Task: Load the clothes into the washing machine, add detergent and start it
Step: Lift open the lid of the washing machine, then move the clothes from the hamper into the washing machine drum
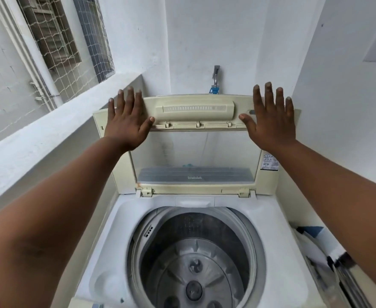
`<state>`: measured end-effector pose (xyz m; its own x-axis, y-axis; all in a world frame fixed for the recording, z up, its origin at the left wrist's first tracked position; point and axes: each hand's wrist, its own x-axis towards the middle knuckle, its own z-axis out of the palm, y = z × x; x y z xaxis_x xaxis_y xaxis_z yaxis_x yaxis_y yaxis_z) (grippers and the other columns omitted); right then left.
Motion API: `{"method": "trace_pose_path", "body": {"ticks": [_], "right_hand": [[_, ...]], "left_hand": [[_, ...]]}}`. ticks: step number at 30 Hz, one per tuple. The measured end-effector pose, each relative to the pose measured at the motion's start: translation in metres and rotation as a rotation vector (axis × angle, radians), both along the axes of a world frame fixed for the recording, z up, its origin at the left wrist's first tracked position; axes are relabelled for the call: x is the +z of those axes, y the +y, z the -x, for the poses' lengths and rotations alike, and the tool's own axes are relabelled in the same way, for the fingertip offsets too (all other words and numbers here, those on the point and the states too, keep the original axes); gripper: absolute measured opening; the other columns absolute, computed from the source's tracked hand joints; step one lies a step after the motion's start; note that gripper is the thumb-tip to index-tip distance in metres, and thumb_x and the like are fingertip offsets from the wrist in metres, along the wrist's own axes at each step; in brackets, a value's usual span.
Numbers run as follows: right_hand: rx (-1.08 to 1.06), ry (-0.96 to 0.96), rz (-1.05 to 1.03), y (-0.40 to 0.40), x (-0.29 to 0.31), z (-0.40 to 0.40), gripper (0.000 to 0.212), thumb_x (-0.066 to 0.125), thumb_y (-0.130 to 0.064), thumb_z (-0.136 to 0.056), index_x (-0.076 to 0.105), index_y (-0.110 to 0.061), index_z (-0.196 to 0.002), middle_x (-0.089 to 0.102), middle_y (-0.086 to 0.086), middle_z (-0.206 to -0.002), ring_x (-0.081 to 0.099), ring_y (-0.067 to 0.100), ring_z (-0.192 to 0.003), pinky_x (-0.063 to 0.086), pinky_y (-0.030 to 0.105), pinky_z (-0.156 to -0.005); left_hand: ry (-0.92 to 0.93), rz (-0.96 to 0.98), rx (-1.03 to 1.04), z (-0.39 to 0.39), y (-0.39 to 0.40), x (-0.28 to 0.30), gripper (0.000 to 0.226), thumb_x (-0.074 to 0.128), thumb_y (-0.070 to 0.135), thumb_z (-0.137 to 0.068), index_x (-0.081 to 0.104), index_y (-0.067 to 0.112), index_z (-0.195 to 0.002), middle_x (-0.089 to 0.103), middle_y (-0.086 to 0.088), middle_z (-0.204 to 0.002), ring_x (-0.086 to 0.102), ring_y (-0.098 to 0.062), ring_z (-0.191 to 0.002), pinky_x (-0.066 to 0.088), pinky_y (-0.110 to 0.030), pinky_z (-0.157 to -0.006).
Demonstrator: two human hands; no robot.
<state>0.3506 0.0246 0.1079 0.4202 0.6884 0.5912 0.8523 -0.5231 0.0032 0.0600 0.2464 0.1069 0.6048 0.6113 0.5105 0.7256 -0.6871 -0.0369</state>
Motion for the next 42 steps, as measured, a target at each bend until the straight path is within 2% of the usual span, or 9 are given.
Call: {"method": "trace_pose_path", "body": {"ticks": [5,12,19,24,30,32,34,37,42], "right_hand": [[-0.022,0.001,0.048,-0.023,-0.01,0.035,0.074,0.031,-0.058,-0.094,0.004,-0.021,-0.153,0.003,0.008,-0.162,0.002,0.033,-0.148,0.004,0.052,-0.117],[-0.041,0.006,0.14,-0.06,-0.036,0.085,0.076,0.021,-0.06,-0.093,0.004,-0.015,-0.153,0.005,0.008,-0.161,0.004,0.031,-0.148,0.001,0.049,-0.118],[-0.023,-0.017,0.223,-0.114,-0.051,0.078,0.079,0.012,-0.062,-0.089,0.007,-0.014,-0.153,0.011,0.007,-0.161,0.009,0.028,-0.148,0.003,0.046,-0.118],[-0.028,0.02,0.246,-0.18,-0.063,0.036,0.081,0.007,-0.062,-0.087,0.003,-0.014,-0.153,0.008,0.007,-0.161,0.004,0.027,-0.149,0.002,0.047,-0.12],[-0.053,0.115,0.257,-0.278,-0.095,-0.056,0.077,0.021,-0.06,-0.094,0.002,-0.014,-0.153,0.005,0.006,-0.161,0.001,0.025,-0.149,0.0,0.045,-0.119],[-0.042,0.117,0.288,-0.305,-0.107,-0.089,0.078,0.02,-0.061,-0.093,0.003,-0.013,-0.152,0.005,0.007,-0.161,0.001,0.026,-0.149,0.0,0.044,-0.119],[-0.032,0.143,0.344,-0.325,-0.124,-0.116,0.078,0.026,-0.058,-0.095,0.0,-0.012,-0.152,0.001,0.007,-0.162,-0.003,0.026,-0.149,-0.002,0.041,-0.12],[-0.025,0.241,0.415,-0.341,-0.157,-0.148,0.078,0.024,-0.058,-0.096,-0.006,-0.011,-0.152,-0.006,0.006,-0.161,-0.01,0.024,-0.148,-0.006,0.038,-0.12],[0.015,0.381,0.525,-0.33,-0.224,-0.185,0.08,0.015,-0.061,-0.093,-0.005,-0.01,-0.152,-0.006,0.007,-0.161,-0.011,0.023,-0.148,-0.007,0.037,-0.119]], "left_hand": [[0.036,-0.045,-0.027,0.02,-0.014,0.002,0.09,0.009,0.067,-0.086,-0.004,0.008,-0.152,-0.009,-0.011,-0.161,-0.013,-0.027,-0.147,-0.012,-0.053,-0.116],[0.015,-0.047,-0.109,0.037,-0.05,-0.023,0.094,0.013,0.07,-0.085,-0.007,0.007,-0.151,-0.009,-0.011,-0.161,-0.013,-0.028,-0.147,-0.014,-0.049,-0.115],[-0.019,-0.012,-0.232,-0.009,-0.127,-0.054,0.092,0.016,0.067,-0.087,-0.007,0.006,-0.151,-0.01,-0.011,-0.16,-0.015,-0.026,-0.147,-0.016,-0.045,-0.115],[0.027,-0.008,-0.358,-0.085,-0.205,-0.077,0.09,0.017,0.068,-0.088,0.001,0.006,-0.152,-0.003,-0.013,-0.16,-0.007,-0.028,-0.148,-0.011,-0.045,-0.117],[0.055,0.076,-0.375,-0.201,-0.307,-0.111,0.091,0.02,0.068,-0.087,0.011,0.005,-0.152,0.005,-0.014,-0.16,0.001,-0.029,-0.148,-0.01,-0.044,-0.116],[0.056,0.103,-0.377,-0.238,-0.34,-0.126,0.093,0.015,0.07,-0.085,0.006,0.007,-0.152,-0.003,-0.011,-0.16,-0.007,-0.027,-0.147,-0.014,-0.042,-0.115],[0.09,0.177,-0.363,-0.266,-0.37,-0.142,0.094,0.005,0.072,-0.08,-0.01,0.012,-0.15,-0.018,-0.006,-0.156,-0.022,-0.022,-0.143,-0.02,-0.04,-0.114],[0.123,0.319,-0.31,-0.299,-0.402,-0.175,0.091,-0.001,0.073,-0.076,-0.025,0.016,-0.143,-0.022,-0.007,-0.157,-0.03,-0.02,-0.14,-0.022,-0.041,-0.113],[0.247,0.475,-0.219,-0.335,-0.412,-0.241,0.098,-0.006,0.074,-0.072,-0.021,0.013,-0.147,-0.021,-0.009,-0.158,-0.025,-0.024,-0.144,-0.019,-0.043,-0.115]]}}
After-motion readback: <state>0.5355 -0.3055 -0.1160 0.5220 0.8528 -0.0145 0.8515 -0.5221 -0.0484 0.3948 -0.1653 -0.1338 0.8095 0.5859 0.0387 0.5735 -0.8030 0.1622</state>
